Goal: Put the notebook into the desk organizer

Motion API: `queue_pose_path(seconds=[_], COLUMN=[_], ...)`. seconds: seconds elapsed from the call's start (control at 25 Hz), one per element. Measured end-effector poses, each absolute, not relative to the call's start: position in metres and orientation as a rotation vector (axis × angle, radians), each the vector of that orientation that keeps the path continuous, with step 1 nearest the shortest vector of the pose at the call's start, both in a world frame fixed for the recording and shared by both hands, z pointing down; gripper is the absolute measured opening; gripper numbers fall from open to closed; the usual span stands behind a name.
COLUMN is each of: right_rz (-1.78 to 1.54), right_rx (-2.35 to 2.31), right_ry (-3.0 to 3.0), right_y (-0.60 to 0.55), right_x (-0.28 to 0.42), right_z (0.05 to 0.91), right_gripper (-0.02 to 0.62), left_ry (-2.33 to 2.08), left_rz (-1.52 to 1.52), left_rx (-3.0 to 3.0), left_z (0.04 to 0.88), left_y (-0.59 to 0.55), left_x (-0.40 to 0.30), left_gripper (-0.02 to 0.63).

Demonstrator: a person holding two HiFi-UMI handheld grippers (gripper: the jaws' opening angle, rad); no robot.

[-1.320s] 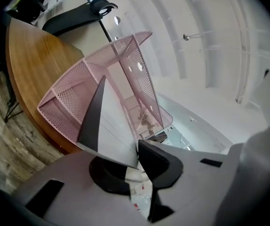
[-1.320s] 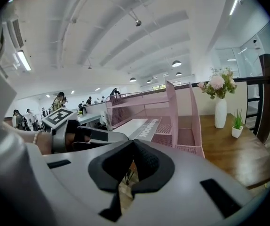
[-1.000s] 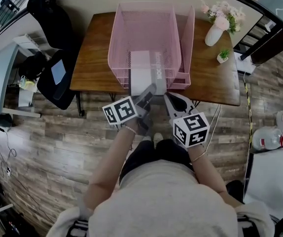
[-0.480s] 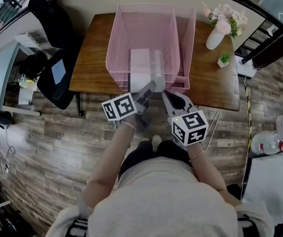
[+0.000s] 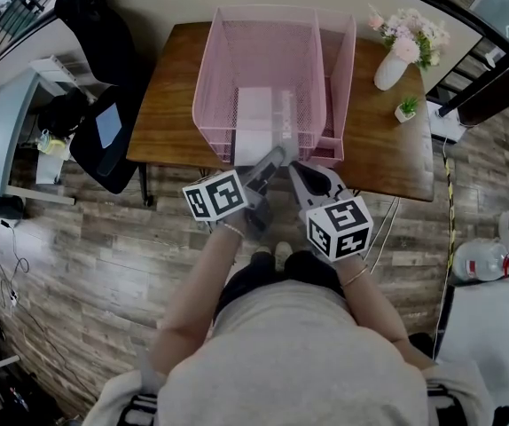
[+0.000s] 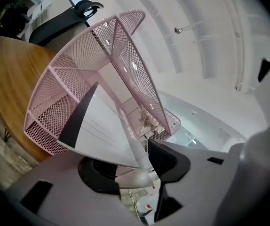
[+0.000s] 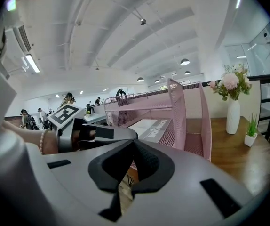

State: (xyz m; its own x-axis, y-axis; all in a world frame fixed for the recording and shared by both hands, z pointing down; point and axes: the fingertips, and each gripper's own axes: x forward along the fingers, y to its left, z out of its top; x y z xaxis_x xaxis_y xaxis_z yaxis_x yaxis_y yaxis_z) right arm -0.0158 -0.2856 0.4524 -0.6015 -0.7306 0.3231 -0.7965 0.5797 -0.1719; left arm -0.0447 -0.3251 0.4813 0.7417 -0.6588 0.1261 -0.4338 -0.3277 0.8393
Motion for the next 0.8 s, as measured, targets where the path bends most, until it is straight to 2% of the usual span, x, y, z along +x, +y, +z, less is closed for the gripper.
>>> queue_pose_path(seconds=[0.44,0.64,0.8], right_rz=[0.444,0.440,0.435], right_rx=[1.261,1.257,1.261], right_ry=[-2.600,-2.599,-2.602], right_y=[-0.271,-0.265,-0.264], right_x=[-0.021,-0.025,-0.027], right_z=[0.452,0.453,0.451], right_gripper=[0.009,0.009,0.009], left_ry=[-0.844,-0.850,-0.854], left_rz=[-0.277,-0.318,-0.346], left_rx=[1.960,1.948,1.909], left_z=[0.483,0.480,0.482], left_y=[-0.295,-0.284,-0.278], left_x=[-0.053,-0.060,-0.065], left_gripper=[0.195,0.159,0.081])
